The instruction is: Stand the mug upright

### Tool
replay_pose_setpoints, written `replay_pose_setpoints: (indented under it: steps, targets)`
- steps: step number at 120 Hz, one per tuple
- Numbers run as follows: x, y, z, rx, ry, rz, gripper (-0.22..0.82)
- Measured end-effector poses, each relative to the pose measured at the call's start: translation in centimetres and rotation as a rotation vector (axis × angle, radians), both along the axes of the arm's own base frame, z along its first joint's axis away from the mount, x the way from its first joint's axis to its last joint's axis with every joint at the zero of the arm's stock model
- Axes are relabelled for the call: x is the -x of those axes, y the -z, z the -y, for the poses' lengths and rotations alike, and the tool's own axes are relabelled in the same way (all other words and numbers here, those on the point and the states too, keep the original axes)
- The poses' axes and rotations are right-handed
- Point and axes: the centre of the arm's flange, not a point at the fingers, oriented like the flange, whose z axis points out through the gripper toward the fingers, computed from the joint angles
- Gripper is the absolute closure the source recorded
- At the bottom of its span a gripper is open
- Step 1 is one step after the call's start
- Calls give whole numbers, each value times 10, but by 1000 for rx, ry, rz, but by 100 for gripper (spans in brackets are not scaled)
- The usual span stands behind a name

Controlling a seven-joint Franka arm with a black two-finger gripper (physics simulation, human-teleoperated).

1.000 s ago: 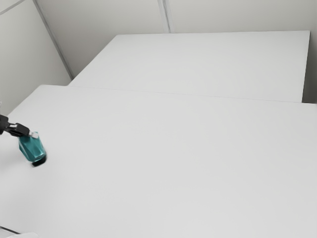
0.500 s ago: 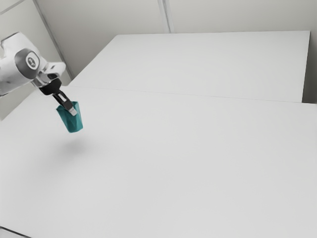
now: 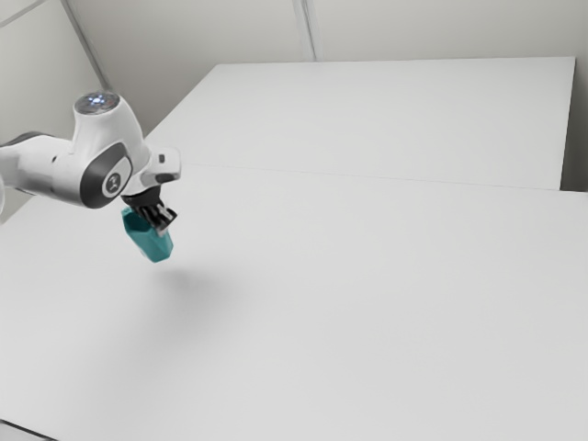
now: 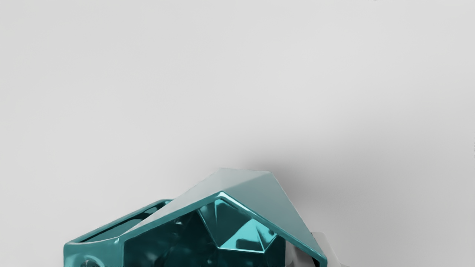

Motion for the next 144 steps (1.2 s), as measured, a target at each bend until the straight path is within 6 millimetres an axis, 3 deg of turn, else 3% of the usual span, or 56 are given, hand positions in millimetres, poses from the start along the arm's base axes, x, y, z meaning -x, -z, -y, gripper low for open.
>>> replay_pose_setpoints:
  steps: [31,61,100,125,144]
  targets:
    - [1,13,36,39,-196,76,79]
    - [-7,48,38,84,-379,78,79]
    - [-14,63,39,133,-531,121,79]
    - [-15,60,40,149,-586,142,36]
    - [-15,58,40,156,-616,153,17]
